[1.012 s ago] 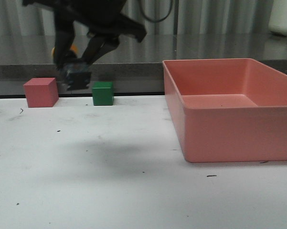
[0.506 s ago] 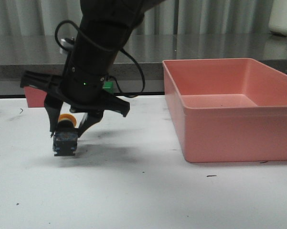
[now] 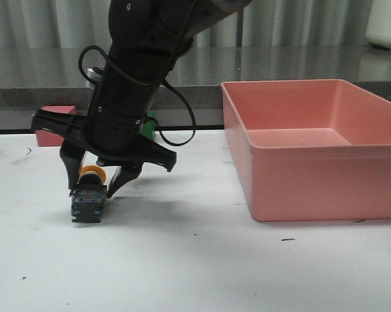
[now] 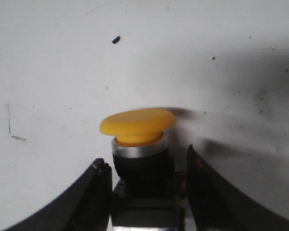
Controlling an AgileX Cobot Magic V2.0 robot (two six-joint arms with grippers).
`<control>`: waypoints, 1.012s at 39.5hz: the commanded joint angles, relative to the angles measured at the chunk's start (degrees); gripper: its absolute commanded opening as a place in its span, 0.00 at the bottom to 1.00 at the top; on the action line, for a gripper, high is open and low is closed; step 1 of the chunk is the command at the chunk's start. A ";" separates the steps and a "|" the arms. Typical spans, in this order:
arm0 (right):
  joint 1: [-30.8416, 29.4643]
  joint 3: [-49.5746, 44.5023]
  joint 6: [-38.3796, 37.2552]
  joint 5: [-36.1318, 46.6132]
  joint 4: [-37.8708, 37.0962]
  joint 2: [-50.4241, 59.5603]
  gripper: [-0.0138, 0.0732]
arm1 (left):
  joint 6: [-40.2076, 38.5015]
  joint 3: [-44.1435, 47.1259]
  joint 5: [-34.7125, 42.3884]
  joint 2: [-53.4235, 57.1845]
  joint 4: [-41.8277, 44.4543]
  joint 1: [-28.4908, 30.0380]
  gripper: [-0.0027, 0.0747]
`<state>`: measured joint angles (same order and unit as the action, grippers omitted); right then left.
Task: Place and stand button with both arms
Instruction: 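Set the button down on the table and open the right gripper, then raise the right gripper away from the button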
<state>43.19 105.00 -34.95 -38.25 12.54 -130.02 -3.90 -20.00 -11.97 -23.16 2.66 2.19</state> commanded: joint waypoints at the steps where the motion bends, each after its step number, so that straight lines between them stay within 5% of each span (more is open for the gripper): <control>1: -0.31 1.98 -0.08 2.63 0.19 3.51 0.69 | -0.39 -2.16 4.81 -0.77 -0.35 0.11 0.86; 9: -0.31 1.98 0.76 2.64 -0.09 7.36 0.69 | -0.39 -2.16 4.81 -0.77 -0.35 0.11 0.86; 12: -0.31 1.98 4.17 2.11 -0.64 9.65 0.61 | -0.39 -2.16 4.81 -0.77 -0.35 0.11 0.86; 21: -1.06 1.98 13.97 -4.99 -0.69 16.46 0.08 | -0.39 -2.16 4.81 -0.77 -0.35 0.11 0.86; 31: -7.80 -1.31 22.73 -14.31 -0.77 25.36 0.08 | -0.39 -2.16 4.81 -0.77 -0.35 0.11 0.86; 40: -19.89 -22.82 32.90 -13.56 -3.00 42.10 0.08 | -0.39 -2.16 4.81 -0.77 -0.35 0.11 0.86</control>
<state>26.14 86.68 -5.78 -53.95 10.72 -94.52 -3.90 -20.00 -11.97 -23.16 2.66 2.19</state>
